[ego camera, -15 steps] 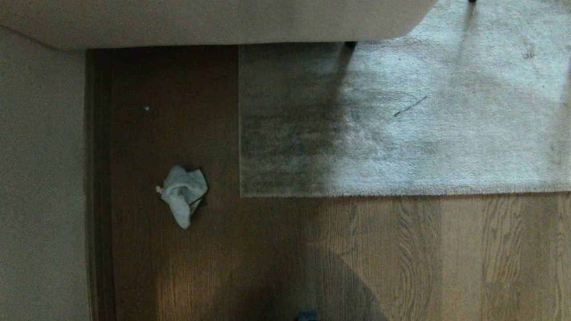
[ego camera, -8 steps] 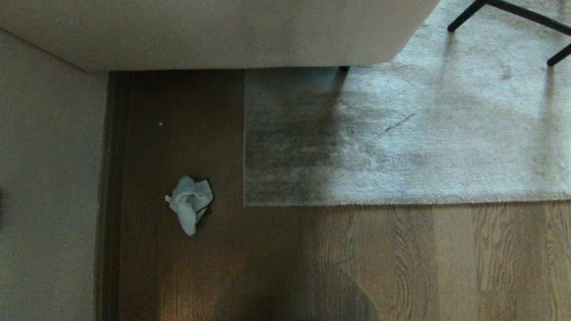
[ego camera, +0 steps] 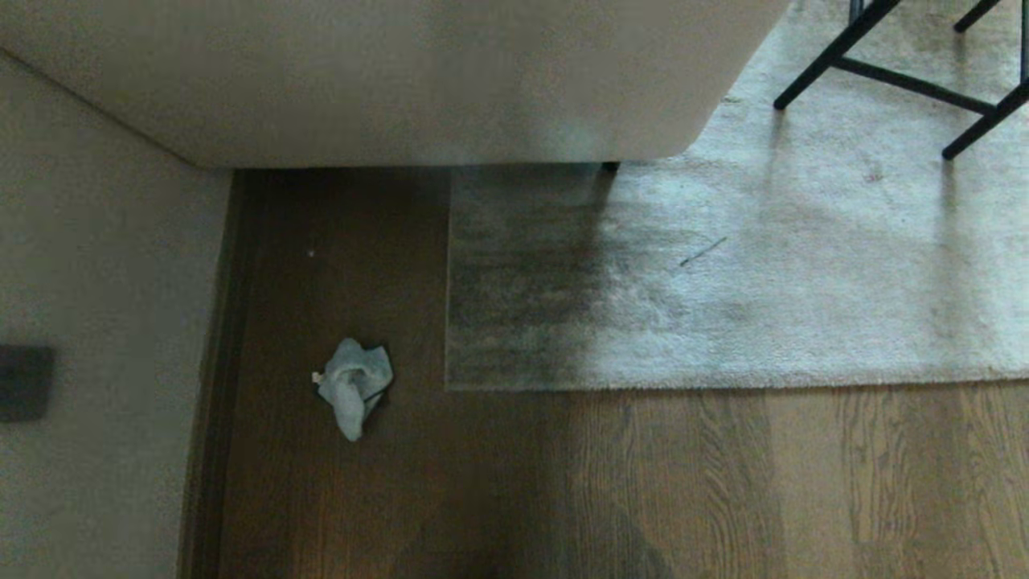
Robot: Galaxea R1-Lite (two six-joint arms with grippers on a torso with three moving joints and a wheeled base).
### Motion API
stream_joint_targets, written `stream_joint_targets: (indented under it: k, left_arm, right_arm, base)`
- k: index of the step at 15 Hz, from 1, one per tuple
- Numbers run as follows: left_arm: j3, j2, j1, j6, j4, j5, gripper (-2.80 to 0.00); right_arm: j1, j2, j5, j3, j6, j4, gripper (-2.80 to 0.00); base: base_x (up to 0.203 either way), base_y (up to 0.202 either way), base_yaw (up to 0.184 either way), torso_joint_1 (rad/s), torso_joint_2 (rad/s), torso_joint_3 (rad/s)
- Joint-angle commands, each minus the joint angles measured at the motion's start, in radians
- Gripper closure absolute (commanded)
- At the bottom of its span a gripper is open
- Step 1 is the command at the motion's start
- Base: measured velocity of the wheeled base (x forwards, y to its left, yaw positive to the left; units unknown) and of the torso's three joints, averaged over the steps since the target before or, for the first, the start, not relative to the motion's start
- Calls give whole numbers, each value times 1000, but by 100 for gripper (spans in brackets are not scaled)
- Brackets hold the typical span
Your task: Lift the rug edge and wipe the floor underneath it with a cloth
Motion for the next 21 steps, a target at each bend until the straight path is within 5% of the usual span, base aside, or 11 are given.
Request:
stream_joint_targets:
  k: [1, 21]
  left_arm:
    - [0, 0, 0, -1, -2, 0, 0]
    - [0, 0, 0, 0, 0, 0, 0]
  right_arm:
    - [0, 1, 0, 0, 1, -1, 0]
    - [0, 1, 0, 0, 0, -1, 0]
  base:
    - [0, 0, 0, 4, -4, 206]
    - [0, 0, 0, 4, 1, 203]
